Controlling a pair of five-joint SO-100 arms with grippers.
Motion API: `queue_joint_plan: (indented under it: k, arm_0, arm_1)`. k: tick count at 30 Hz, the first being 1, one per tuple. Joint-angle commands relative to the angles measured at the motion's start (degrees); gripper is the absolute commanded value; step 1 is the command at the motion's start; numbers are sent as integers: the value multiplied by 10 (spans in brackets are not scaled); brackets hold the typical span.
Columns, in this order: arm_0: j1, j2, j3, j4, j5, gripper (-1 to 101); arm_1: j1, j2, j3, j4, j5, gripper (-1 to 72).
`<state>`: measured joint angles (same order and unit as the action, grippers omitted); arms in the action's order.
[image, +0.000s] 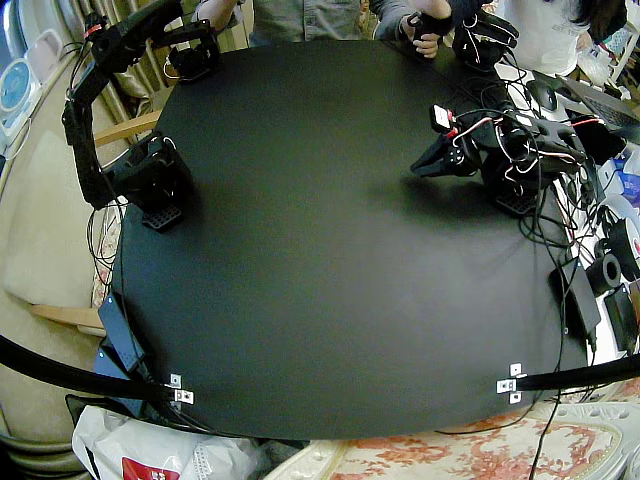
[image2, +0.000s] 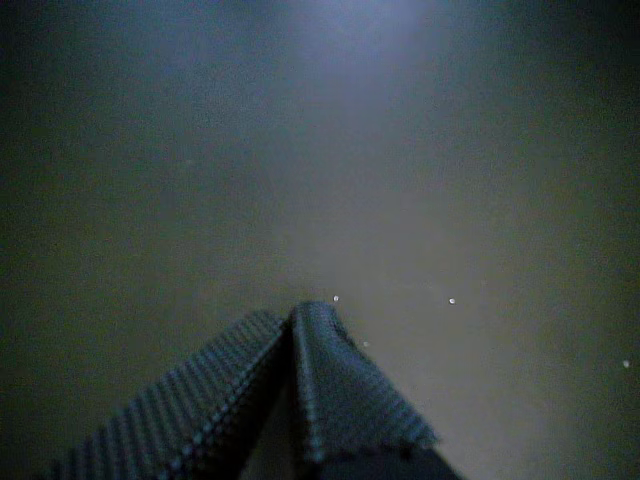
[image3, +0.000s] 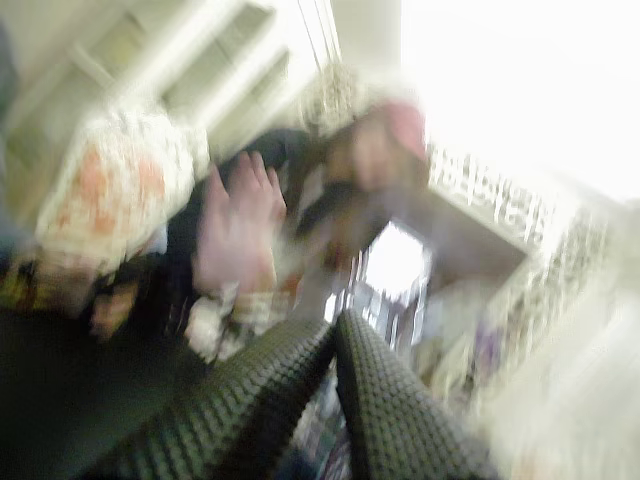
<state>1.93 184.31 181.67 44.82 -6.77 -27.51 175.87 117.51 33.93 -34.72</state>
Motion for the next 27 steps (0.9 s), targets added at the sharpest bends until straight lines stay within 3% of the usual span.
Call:
queue_joint_plan:
  k: [1,3,5,6,7,8,10,12,13,14,15,17,19,21,22,23,24,25,26,27]
  arm_0:
    - [11,14,7,-4,-2,0]
    - [11,14,7,-4,-2,0]
    - [11,14,7,-4,-2,0]
    - [11,14,7,-4,-2,0]
    - [11,14,7,-4,-3,0]
    - [11,14,7,-4,-3,0]
    - [11,14,7,-4,-4,0]
    - [11,14,7,-4,-4,0]
    - [11,14,7,-4,-3,0]
    - [11,14,7,-4,-3,0]
    - [11,14,7,-4,-2,0]
    - [11,14,7,-4,-2,0]
    - [11,14,7,-4,-2,0]
    - [11,14,7,-4,-2,0]
    - [11,14,7,-4,-2,0]
    - [11,14,7,-4,-2,0]
    - [11,14,7,-4,-3,0]
    - [11,14,7,-4,-3,0]
    - [11,14,7,-4,-3,0]
    - [11,14,7,-4,-3,0]
  arm_1:
    - [85,-119,-2,51,91,-3]
    - [31,-106,-93,42,16,-3]
    - [-131,25,-54,-56,-126,-3]
    - [-141,63,-18,-59,-126,-3]
    - [-72,69,11,-54,-59,-3]
    - [56,31,37,23,71,-3]
    - [84,-15,62,62,120,-3]
    - [66,-5,6,63,78,-3]
    - [26,25,-11,27,32,-3]
    - [-90,99,4,-44,-70,-3]
    - [-127,131,26,-48,-94,-3]
    - [84,53,39,39,88,-3]
    - [108,-16,54,68,129,-3]
    - [65,-10,-27,58,56,-3]
    - [-13,32,-42,3,-18,-3]
    - [-55,45,-47,-9,-56,-3]
    - [-54,43,-29,-10,-47,-3]
    - [11,18,-15,11,13,-3]
    - [80,-42,-7,77,83,-3]
    - [100,-76,16,94,110,-3]
